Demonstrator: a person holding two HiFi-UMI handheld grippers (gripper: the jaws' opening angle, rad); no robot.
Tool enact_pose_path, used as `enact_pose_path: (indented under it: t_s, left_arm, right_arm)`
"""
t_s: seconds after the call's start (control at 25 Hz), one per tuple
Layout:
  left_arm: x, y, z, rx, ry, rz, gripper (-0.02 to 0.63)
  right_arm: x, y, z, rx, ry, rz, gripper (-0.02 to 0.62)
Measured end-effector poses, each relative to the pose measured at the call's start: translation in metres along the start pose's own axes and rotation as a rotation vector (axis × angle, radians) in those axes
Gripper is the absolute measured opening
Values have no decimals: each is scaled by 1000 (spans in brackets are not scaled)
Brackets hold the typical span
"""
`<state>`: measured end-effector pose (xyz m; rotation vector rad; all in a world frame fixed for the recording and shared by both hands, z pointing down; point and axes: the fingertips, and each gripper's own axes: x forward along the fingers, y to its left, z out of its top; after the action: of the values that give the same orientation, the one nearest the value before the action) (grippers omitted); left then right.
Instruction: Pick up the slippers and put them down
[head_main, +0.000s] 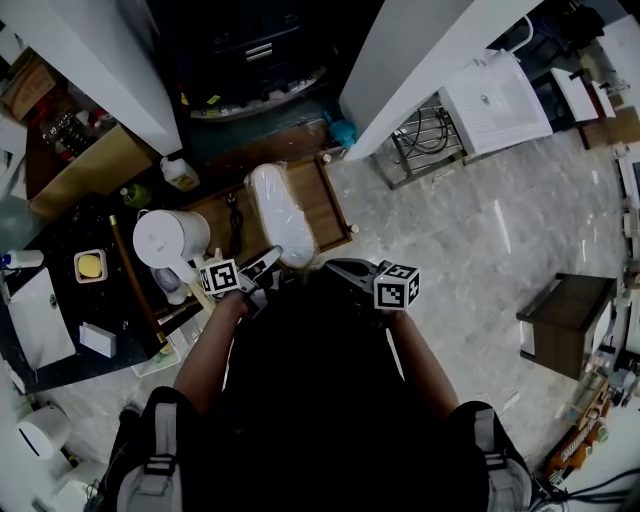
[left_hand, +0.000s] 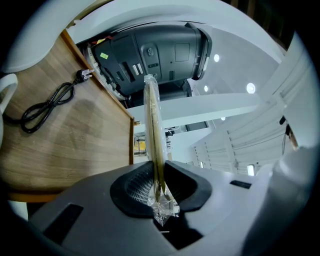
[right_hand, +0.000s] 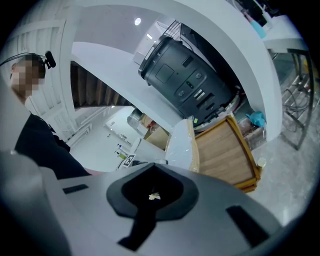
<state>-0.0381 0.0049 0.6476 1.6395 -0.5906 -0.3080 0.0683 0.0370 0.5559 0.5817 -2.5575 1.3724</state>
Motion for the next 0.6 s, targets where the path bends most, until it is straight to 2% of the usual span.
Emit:
enact_pose_path:
  t_s: [0.6]
  left_arm:
    - [2,25,0,-22,22,52,72]
  right_arm:
    - [-3,-2,0,5,10,-8,8]
